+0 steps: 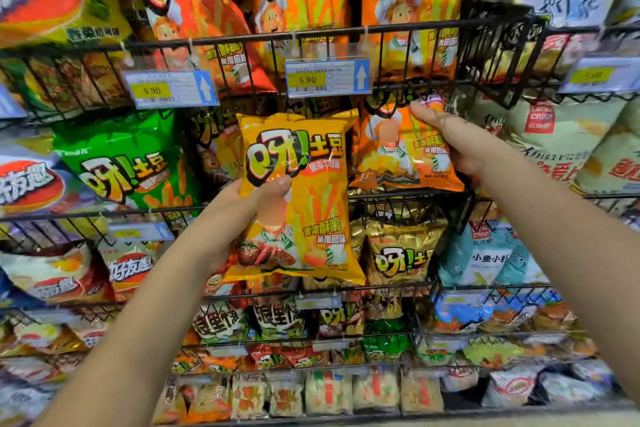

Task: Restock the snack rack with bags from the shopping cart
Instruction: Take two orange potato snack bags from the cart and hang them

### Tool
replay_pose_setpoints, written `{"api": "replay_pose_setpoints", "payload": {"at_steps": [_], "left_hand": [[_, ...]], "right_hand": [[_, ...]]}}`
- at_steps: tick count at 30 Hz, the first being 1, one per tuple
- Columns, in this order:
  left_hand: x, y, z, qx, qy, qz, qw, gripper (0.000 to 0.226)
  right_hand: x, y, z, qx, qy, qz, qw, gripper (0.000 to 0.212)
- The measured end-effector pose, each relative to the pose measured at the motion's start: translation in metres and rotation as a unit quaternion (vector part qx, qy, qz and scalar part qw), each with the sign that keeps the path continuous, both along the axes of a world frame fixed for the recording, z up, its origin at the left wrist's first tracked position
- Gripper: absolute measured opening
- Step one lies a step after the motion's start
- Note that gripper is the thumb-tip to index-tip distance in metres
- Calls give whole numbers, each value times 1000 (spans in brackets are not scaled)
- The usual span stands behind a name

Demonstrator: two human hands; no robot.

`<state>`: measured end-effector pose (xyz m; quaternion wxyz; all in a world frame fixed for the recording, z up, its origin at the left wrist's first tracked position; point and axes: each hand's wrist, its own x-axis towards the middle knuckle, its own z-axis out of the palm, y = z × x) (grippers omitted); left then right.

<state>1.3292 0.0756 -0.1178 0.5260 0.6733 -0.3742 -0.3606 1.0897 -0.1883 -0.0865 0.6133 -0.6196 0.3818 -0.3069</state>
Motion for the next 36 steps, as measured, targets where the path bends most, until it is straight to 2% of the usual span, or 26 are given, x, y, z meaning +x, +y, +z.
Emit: {"api": "replay_pose_setpoints", "payload": {"at_steps": [1, 2, 6, 7, 9, 11, 13, 15, 17, 19, 20, 21, 22, 23, 25, 26, 30, 32, 35, 36], "left_hand": [[0, 0, 1, 2, 2, -3, 1000, 98], [-1, 1, 1, 3, 1, -5, 1000, 99], [-4, 1, 1, -13, -8, -33, 999, 50], [-5, 1, 1, -19, -6, -33, 999, 43], [-7, 1, 3, -23, 0, -29, 999, 36], [-5, 1, 2, -25, -1, -26, 999, 35], [-5, 1, 1, -22, -1, -28, 999, 36], [-4, 0, -2, -23, -4, -30, 999, 33], [-4, -2, -4, -23, 0, -34, 999, 31], [-3, -4, -8, -25, 2, -43, 999, 42], [-3, -5, -9, -23, -2, -45, 999, 51], [-4, -5, -10, -22, -6, -45, 999, 53], [-4, -7, -12, -24, -11, -45, 999, 45], [-5, -9, -14, -29, -13, -45, 998, 32], [-8, -11, -15, -28, -18, -38, 999, 15], [-10, -12, -16, -29, -18, -35, 999, 14], [-11, -12, -13, -44, 15, -34, 998, 27], [-12, -13, -11, -45, 24, -32, 998, 37], [-8, -16, -10, -44, 41, -42, 997, 34], [-6, -17, -9, -47, 48, -40, 997, 40]], "right_hand": [[2, -3, 0, 2, -3, -5, 1000, 43], [4, -6, -2, 4, -4, -10, 1000, 41], [10, -11, -4, -8, 3, -9, 1000, 48], [9, -12, -6, -19, 18, -12, 1000, 43], [5, -20, -12, -35, 47, -10, 998, 17], [1, -31, -20, -59, 94, -33, 993, 7], [2, -37, -21, -76, 125, -26, 989, 16], [5, -37, -20, -60, 106, -3, 993, 25], [6, -33, -21, -70, 123, -17, 990, 20], [1, -41, -26, -88, 147, -25, 985, 12], [1, -37, -25, -83, 155, -16, 984, 22], [1, -40, -28, -69, 167, -14, 983, 46], [1, -53, -38, -57, 161, -2, 985, 75], [1, -60, -45, -57, 155, 5, 986, 94], [0, -72, -54, -68, 148, -1, 987, 111], [-1, -53, -43, -67, 162, -2, 985, 115], [1, -6, -21, -110, 159, -58, 979, 88], [0, -4, -25, -141, 115, -90, 979, 96], [-1, -1, -32, -176, 104, -136, 970, 91], [-1, 2, -33, -179, 96, -142, 969, 88]]}}
